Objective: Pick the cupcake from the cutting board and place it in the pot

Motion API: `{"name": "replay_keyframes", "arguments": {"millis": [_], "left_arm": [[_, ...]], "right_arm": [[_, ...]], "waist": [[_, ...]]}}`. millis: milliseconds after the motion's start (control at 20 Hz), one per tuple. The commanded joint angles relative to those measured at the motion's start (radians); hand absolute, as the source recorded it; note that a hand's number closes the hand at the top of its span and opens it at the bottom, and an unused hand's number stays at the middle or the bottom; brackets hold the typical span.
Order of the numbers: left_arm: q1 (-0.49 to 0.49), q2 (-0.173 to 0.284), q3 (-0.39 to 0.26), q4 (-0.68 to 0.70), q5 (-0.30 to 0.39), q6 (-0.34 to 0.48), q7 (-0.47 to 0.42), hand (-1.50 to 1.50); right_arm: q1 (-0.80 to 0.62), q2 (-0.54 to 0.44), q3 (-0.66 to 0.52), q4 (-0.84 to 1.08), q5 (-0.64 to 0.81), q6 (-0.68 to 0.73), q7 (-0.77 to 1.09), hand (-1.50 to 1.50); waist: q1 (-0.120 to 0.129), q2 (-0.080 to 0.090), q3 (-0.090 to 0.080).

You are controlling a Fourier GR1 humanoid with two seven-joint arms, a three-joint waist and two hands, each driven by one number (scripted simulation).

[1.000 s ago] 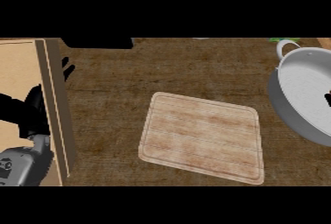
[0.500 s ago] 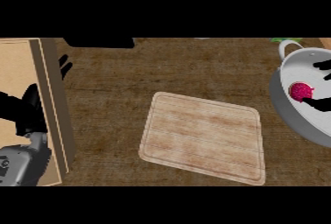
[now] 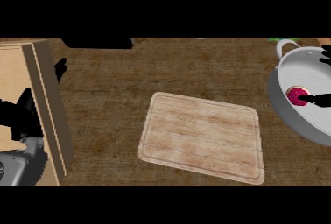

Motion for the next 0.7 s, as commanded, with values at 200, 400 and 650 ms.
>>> {"name": "replay_keyframes", "arguments": {"millis": [200, 400, 650], "left_arm": [[0.041, -0.045, -0.027, -0.029, -0.041, 0.025, -0.014, 0.0], [0.004, -0.023, 0.008, 0.019, -0.022, -0.022, -0.03, 0.0], [-0.035, -0.038, 0.009, 0.024, -0.034, 0.004, 0.002, 0.0]], "right_arm": [[-0.065, -0.166, -0.156, 0.202, -0.135, 0.226, -0.046, -1.5], [-0.072, -0.239, -0.166, 0.294, -0.124, 0.306, -0.084, -1.5], [-0.005, -0.309, -0.178, 0.321, -0.127, 0.409, -0.161, -1.5]], "waist": [[0.0, 0.0, 0.001], [0.008, 0.007, 0.002], [0.001, 0.01, 0.004]]}}
